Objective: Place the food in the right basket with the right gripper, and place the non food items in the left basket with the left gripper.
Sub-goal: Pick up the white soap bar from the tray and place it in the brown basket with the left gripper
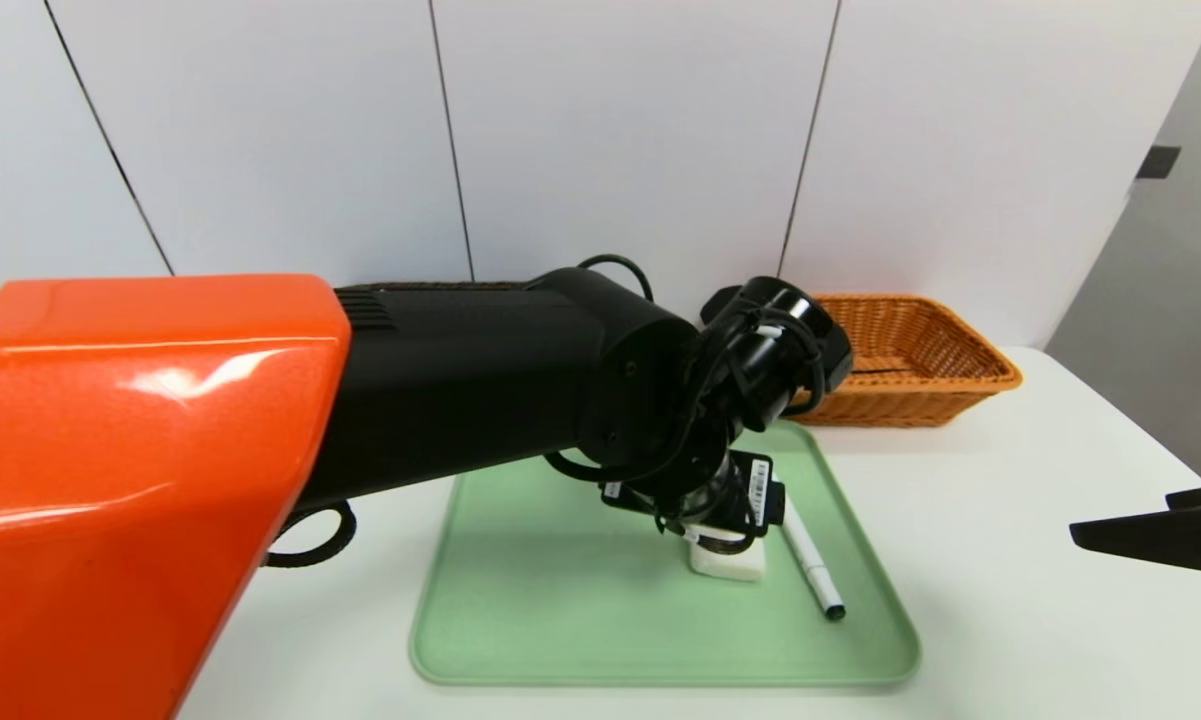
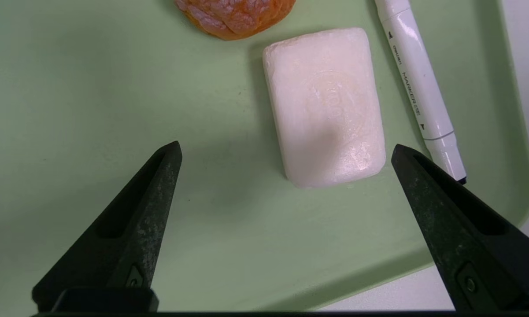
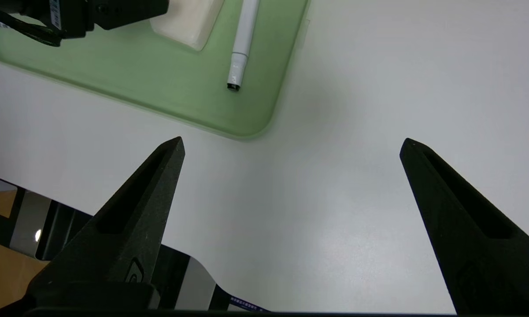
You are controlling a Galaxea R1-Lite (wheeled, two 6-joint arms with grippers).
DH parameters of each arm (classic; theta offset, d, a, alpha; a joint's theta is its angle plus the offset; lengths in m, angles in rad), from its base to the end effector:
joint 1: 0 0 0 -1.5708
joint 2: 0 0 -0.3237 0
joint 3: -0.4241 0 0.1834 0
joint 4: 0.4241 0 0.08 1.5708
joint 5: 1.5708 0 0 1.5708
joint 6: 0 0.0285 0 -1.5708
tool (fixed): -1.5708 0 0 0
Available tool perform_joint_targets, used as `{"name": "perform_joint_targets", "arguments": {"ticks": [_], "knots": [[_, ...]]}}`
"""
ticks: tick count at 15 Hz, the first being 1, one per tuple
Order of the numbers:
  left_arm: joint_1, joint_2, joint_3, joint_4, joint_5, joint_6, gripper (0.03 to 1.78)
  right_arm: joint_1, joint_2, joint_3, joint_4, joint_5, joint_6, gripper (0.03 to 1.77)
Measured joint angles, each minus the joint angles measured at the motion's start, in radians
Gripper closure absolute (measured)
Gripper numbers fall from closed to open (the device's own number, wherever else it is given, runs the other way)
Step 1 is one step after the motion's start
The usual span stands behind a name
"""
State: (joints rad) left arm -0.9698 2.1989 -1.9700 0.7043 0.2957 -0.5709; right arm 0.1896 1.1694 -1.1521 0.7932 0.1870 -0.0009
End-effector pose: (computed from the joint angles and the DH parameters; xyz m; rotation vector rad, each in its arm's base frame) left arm 0.2522 -0.3532 0.2113 0.0373 0.8976 -0.3773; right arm 0.1133 0.0271 0.2923 -0.0019 0.8149 0.3560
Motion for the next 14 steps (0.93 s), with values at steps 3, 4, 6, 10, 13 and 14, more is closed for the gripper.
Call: {"name": "perform_joint_targets", "arguments": {"ticks": [3, 4, 6, 10, 13, 14], "knots": [[-0.013, 0.027, -0.005, -0.024, 0.015, 0.005, 0.12, 0.0, -0.001, 0.036, -0.072, 0.0, 0.003, 0.11], [-0.02, 0.033, -0.006, -0.037, 0.034, 0.009, 0.12, 0.0, -0.001, 0.048, -0.088, 0.0, 0.005, 0.11], [-0.036, 0.048, -0.006, -0.057, 0.092, 0.021, 0.12, 0.0, -0.002, 0.061, -0.09, 0.0, 0.005, 0.11], [-0.054, 0.081, -0.007, -0.081, 0.139, 0.032, 0.12, 0.0, -0.004, 0.07, -0.09, 0.0, 0.006, 0.11], [-0.056, 0.096, -0.007, -0.092, 0.14, 0.032, 0.12, 0.0, -0.006, 0.079, -0.09, 0.0, 0.004, 0.11], [-0.056, 0.099, -0.007, -0.096, 0.14, 0.033, 0.12, 0.0, -0.007, 0.08, -0.09, 0.0, 0.004, 0.11]]}}
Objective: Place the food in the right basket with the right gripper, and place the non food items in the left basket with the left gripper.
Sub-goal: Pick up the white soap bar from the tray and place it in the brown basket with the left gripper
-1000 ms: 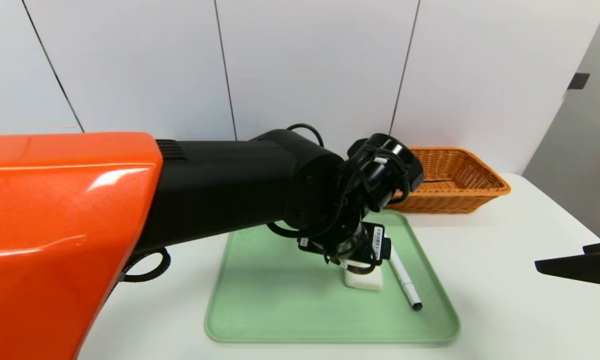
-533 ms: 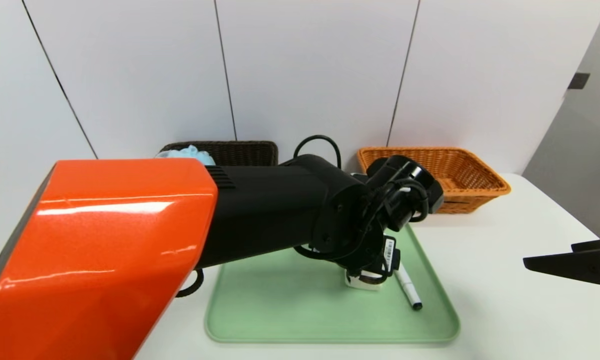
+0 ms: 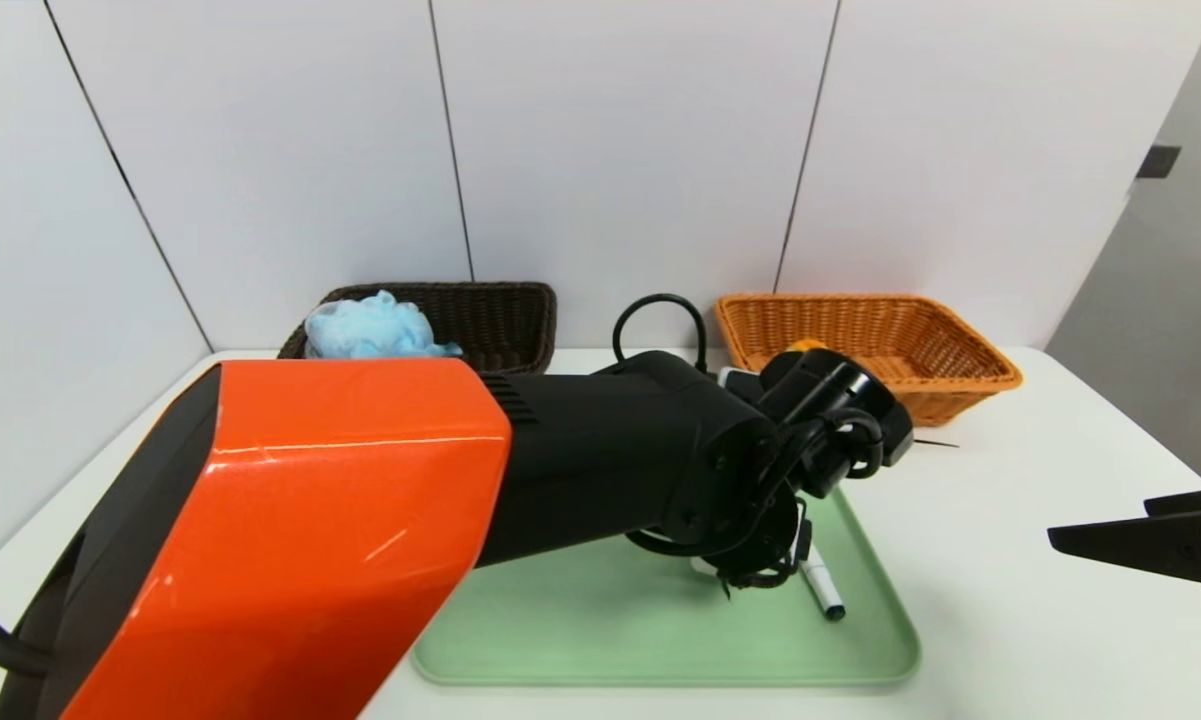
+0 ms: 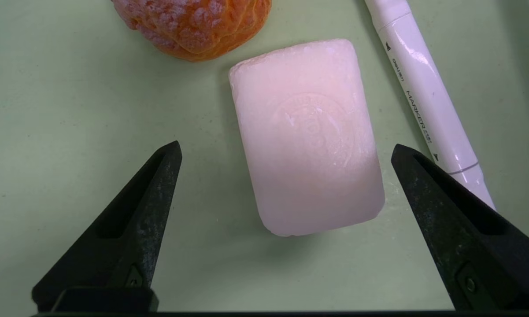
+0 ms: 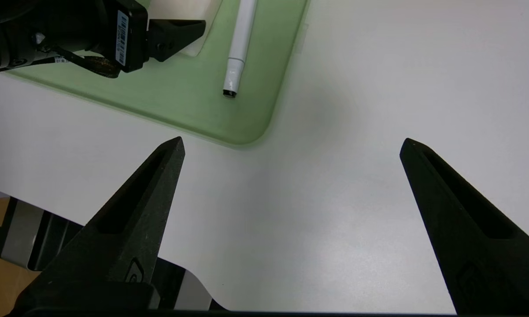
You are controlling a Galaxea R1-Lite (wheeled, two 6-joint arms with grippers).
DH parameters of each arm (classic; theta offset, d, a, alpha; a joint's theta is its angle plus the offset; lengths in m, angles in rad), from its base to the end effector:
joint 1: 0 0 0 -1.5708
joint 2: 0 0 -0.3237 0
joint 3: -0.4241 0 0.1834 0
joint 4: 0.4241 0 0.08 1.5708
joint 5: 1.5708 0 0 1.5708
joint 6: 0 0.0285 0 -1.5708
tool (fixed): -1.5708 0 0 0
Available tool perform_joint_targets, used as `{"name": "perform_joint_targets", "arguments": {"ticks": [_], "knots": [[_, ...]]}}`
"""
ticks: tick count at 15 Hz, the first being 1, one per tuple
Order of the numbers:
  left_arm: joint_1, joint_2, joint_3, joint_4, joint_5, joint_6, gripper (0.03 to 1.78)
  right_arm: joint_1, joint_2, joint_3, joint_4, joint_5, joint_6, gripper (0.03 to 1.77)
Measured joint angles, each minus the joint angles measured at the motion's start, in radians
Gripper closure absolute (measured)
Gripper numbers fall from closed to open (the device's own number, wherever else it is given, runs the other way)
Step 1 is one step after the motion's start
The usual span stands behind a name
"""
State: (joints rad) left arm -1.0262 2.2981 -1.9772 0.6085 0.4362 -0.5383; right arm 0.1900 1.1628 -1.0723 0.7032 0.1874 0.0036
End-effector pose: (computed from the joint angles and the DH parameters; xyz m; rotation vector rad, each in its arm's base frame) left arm 0.2491 -0.3880 0.1759 0.1261 0.8074 -0.3344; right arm 0.1174 0.0280 0.2802 0.0023 0.7989 0.3558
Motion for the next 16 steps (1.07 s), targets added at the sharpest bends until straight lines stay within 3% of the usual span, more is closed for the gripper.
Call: {"name": "perform_joint_targets", "arguments": {"ticks": [16], "knots": [[0.0, 0.049, 0.0, -0.003, -0.001, 0.0, 0.12, 0.0, 0.0, 0.0, 0.0, 0.0, -0.002, 0.11]]}}
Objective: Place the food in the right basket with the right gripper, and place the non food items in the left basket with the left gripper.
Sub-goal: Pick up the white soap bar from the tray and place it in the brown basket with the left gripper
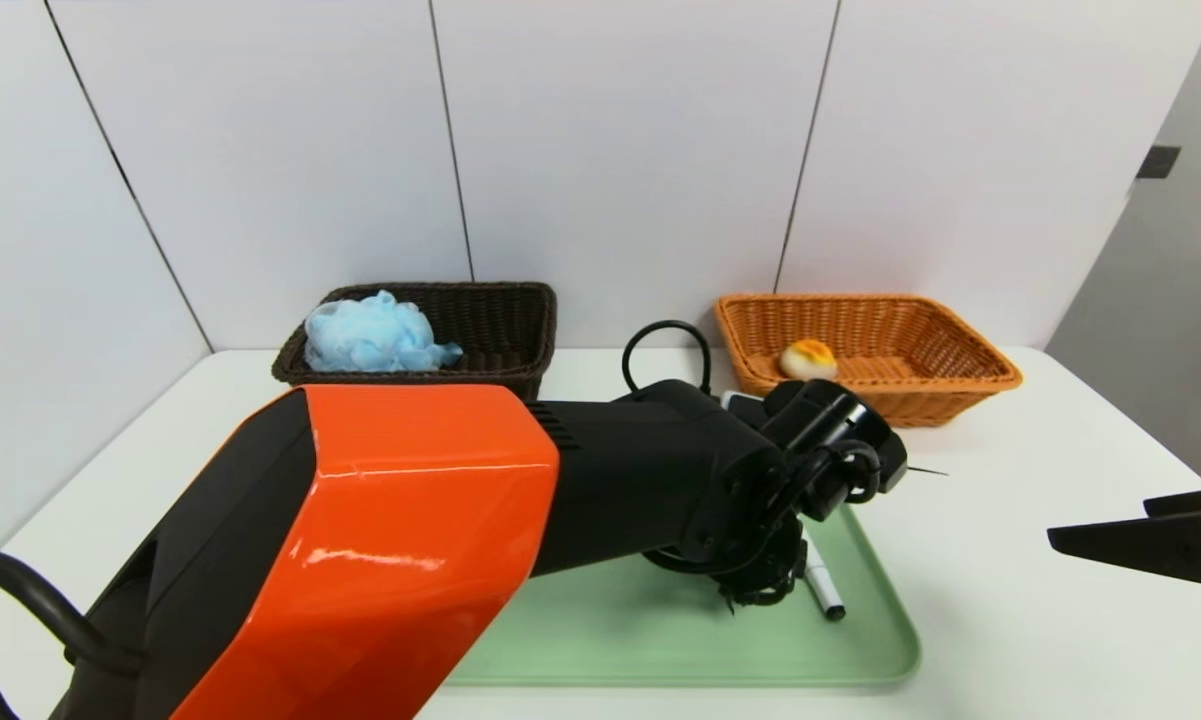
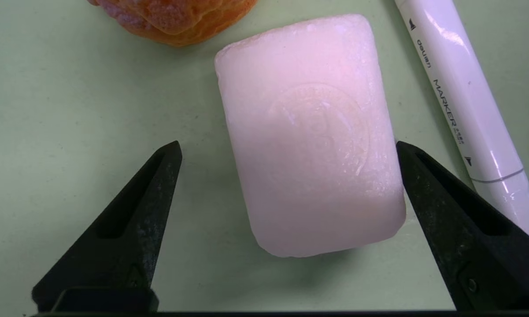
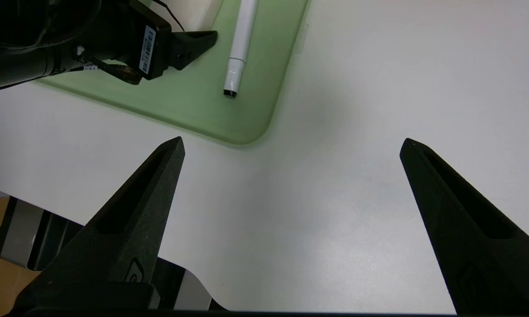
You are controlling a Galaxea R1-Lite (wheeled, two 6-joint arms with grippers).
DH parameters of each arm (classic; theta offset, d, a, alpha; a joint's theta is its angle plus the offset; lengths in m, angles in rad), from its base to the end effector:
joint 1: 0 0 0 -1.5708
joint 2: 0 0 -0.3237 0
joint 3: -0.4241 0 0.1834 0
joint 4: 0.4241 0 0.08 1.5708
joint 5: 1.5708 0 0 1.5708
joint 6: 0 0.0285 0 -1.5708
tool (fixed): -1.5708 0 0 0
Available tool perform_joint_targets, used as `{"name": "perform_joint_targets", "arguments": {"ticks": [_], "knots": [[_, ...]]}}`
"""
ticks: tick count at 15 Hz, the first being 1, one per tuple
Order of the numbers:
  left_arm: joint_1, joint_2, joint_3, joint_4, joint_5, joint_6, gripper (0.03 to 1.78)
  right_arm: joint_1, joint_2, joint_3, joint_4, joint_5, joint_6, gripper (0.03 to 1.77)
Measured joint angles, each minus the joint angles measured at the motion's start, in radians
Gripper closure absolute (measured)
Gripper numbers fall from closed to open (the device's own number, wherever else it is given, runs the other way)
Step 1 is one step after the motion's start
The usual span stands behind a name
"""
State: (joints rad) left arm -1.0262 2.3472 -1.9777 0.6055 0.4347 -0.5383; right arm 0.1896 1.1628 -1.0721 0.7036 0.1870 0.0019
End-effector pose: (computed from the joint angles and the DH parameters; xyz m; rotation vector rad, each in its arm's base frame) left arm 0.2534 -0.3952 0.1533 0.1585 0.8384 -0.3220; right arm 0.1174 0.0279 0.2801 0.0007 0.7991 0.3557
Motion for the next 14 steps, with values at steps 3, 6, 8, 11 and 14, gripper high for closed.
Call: {"name": "perform_joint_targets", "arguments": {"ticks": [3, 6, 8, 11, 14], "knots": [[0.0, 0.003, 0.0, 0.0, 0.0, -0.001, 0.58, 0.0, -0.001, 0.0, 0.0, 0.0, 0.001, 0.11], [0.0, 0.002, 0.0, 0.001, 0.0, 0.0, 0.81, 0.0, -0.004, 0.0, 0.0, 0.0, 0.0, 0.11], [0.0, -0.008, 0.001, 0.009, -0.001, 0.0, 0.82, 0.0, -0.006, 0.0, 0.0, 0.0, 0.0, 0.1], [0.0, -0.029, 0.001, 0.026, -0.001, -0.002, 0.83, 0.0, -0.009, 0.0, 0.0, 0.0, 0.0, 0.1], [0.0, -0.073, 0.01, 0.069, -0.001, -0.008, 0.83, 0.0, -0.012, 0.0, 0.0, 0.0, 0.0, 0.1]]}}
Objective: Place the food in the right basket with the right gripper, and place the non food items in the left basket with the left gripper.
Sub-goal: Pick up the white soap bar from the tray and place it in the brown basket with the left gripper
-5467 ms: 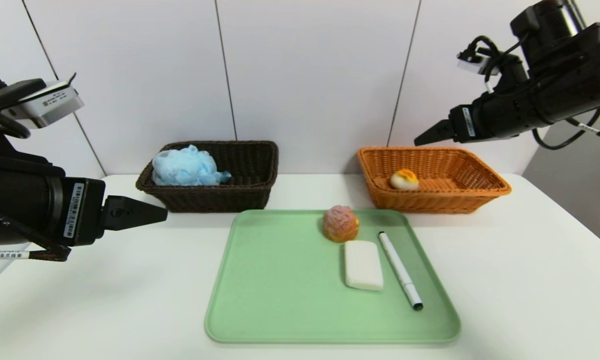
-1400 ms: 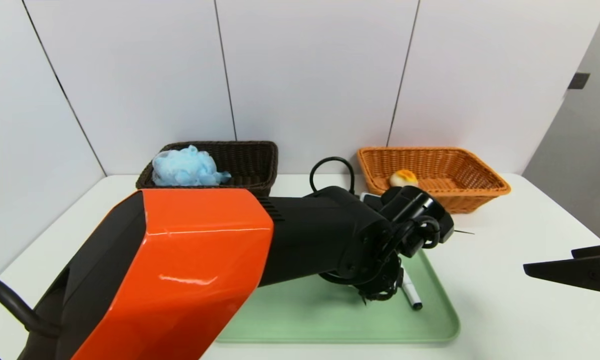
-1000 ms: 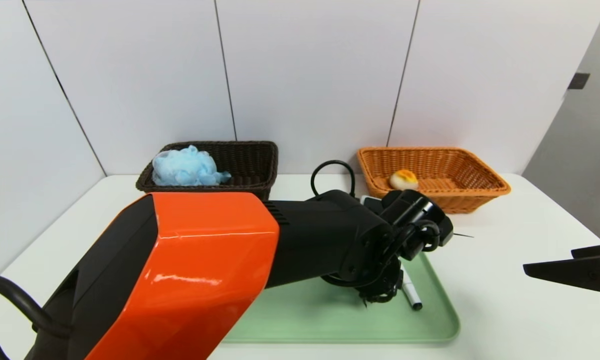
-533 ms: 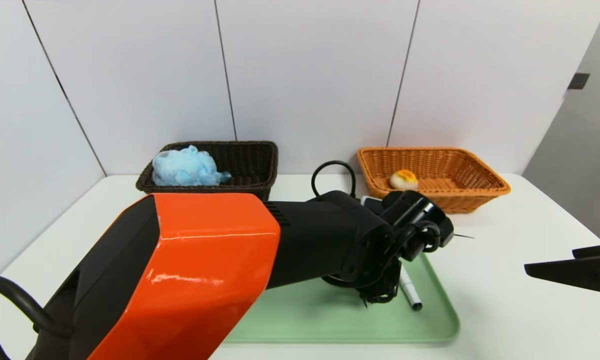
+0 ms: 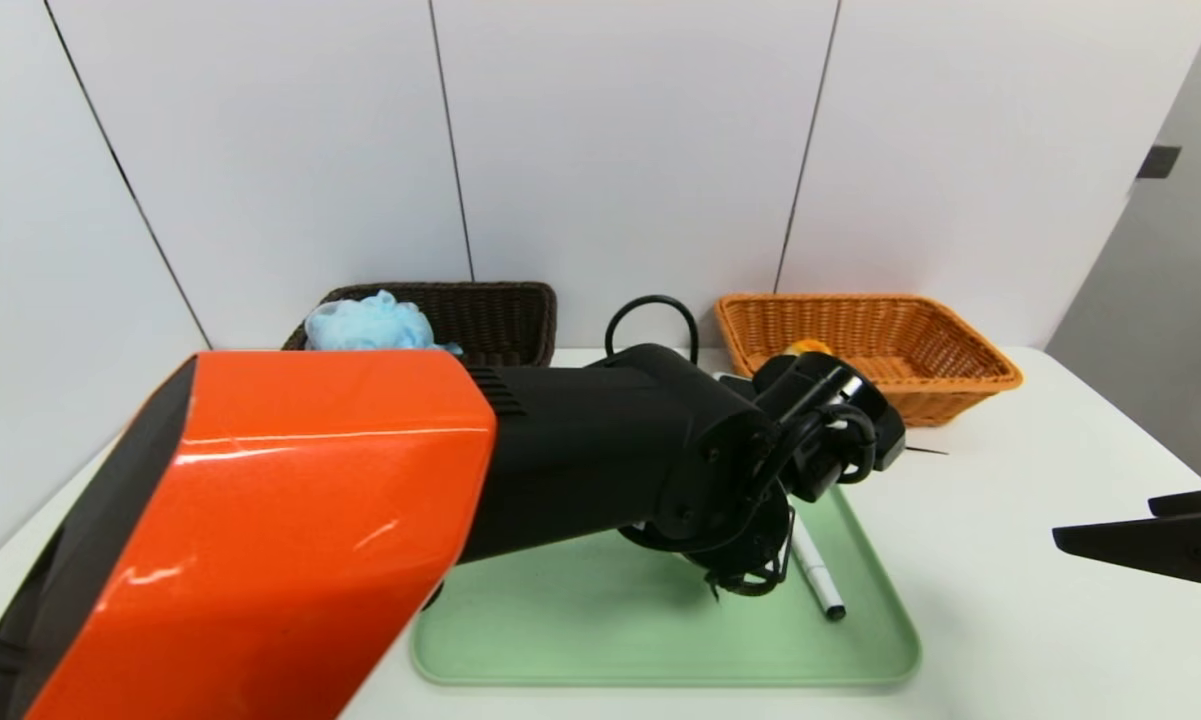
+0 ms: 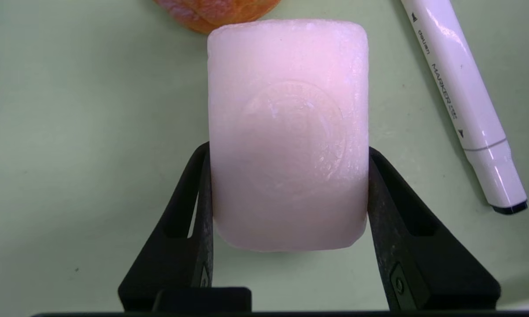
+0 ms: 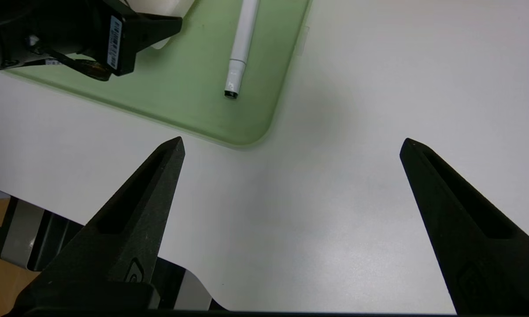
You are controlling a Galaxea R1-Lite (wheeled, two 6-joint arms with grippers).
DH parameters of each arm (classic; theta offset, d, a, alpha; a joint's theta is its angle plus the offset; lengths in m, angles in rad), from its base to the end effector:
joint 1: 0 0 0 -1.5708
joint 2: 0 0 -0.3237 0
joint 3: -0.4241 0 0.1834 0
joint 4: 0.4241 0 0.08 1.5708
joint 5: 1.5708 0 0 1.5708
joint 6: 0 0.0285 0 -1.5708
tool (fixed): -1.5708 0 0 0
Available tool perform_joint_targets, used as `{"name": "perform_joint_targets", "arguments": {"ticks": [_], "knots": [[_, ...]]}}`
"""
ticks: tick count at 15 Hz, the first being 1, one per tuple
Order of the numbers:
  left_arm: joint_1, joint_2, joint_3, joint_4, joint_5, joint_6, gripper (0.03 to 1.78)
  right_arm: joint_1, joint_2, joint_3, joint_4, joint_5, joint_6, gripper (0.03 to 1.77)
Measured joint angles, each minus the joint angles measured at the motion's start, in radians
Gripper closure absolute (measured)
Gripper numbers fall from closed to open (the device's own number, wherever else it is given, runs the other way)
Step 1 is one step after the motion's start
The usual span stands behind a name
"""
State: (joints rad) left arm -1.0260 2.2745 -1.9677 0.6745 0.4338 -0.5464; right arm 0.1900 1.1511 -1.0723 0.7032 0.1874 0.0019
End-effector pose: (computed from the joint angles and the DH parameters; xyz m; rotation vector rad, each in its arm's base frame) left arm 0.2437 -0.3790 0.1803 0.1552 0.8443 -0.3171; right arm 0.1142 0.0274 0.2816 0.0008 0.7868 0.3571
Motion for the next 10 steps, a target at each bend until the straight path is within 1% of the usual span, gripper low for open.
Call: {"name": "perform_joint_targets", "arguments": {"ticks": [4, 6, 10], "knots": [[-0.001, -0.096, 0.005, 0.1, 0.005, -0.007, 0.83, 0.0, -0.005, -0.002, -0.001, 0.0, 0.0, 0.1], [-0.003, -0.157, 0.005, 0.136, 0.022, -0.008, 0.83, 0.0, -0.007, -0.004, -0.001, 0.0, -0.001, 0.1], [0.006, -0.262, 0.006, 0.178, 0.051, -0.004, 0.83, 0.001, -0.009, -0.004, -0.001, 0.001, -0.004, 0.1]]}}
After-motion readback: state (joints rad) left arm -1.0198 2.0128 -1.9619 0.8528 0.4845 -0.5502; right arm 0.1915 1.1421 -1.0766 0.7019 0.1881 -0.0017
